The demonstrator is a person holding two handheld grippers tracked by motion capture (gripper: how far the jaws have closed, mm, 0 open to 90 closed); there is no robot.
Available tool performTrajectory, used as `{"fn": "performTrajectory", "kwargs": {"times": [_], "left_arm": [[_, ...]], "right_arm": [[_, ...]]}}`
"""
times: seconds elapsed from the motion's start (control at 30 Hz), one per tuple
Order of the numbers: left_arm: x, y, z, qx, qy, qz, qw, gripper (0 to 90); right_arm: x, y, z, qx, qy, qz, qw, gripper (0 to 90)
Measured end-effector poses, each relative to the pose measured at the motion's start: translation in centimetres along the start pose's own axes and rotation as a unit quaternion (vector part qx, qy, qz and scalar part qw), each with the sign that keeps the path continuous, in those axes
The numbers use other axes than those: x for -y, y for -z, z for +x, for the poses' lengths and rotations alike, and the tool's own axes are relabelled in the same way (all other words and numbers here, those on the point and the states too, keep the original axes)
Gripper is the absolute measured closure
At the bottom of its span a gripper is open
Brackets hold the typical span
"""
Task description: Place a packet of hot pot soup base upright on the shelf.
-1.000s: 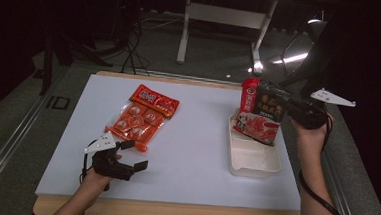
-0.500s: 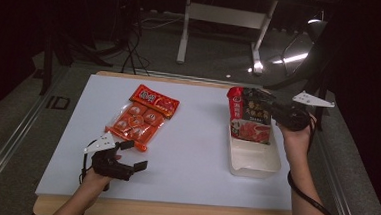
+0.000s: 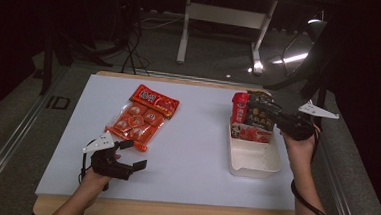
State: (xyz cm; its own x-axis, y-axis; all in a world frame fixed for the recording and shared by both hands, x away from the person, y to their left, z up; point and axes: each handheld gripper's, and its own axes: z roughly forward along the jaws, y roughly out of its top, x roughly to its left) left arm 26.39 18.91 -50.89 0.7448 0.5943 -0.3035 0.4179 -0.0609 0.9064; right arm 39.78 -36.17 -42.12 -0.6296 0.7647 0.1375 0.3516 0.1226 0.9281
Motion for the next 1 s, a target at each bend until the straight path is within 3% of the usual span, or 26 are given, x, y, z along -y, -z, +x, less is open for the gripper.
{"fn": "performTrajectory", "kwargs": {"times": [0.17,0.33,0.37,0.5,0.67,0.77,0.87,1.0], "left_arm": [[0.0,0.0,-0.1,0.001,-0.003,0.0,1.0,1.9],[0.0,-0.1,-0.1,-0.001,-0.006,0.003,1.0,1.9],[0.0,-0.1,-0.1,0.0,-0.008,0.005,1.0,1.9],[0.0,-0.2,-0.2,0.003,-0.018,0.006,0.9998,1.9],[0.0,-0.3,-0.2,0.01,-0.028,-0.005,0.9995,1.9],[0.0,-0.1,-0.2,0.01,-0.031,-0.013,0.9994,2.0],[-0.1,0.0,-0.2,0.009,-0.019,-0.01,0.9997,4.3],[-0.5,0.2,-0.2,-0.004,-0.004,0.016,0.9999,4.2]], "right_arm": [[0.4,0.8,-0.4,0.001,-0.003,0.016,0.9999,69.2],[-0.3,1.7,0.2,0.019,-0.007,0.022,0.9996,58.1],[-0.6,1.7,0.4,0.027,-0.002,0.028,0.9993,51.2],[-2.2,2.8,1.4,0.024,-0.003,-0.004,0.9997,41.0],[-4.0,3.8,3.9,0.028,0.019,-0.03,0.999,27.3],[-4.5,3.9,5.2,0.013,0.027,-0.048,0.9984,20.6],[-4.6,4.1,6.4,0.004,0.034,-0.062,0.9975,18.0],[-4.3,3.8,7.6,-0.028,0.035,-0.06,0.9972,13.1]]}}
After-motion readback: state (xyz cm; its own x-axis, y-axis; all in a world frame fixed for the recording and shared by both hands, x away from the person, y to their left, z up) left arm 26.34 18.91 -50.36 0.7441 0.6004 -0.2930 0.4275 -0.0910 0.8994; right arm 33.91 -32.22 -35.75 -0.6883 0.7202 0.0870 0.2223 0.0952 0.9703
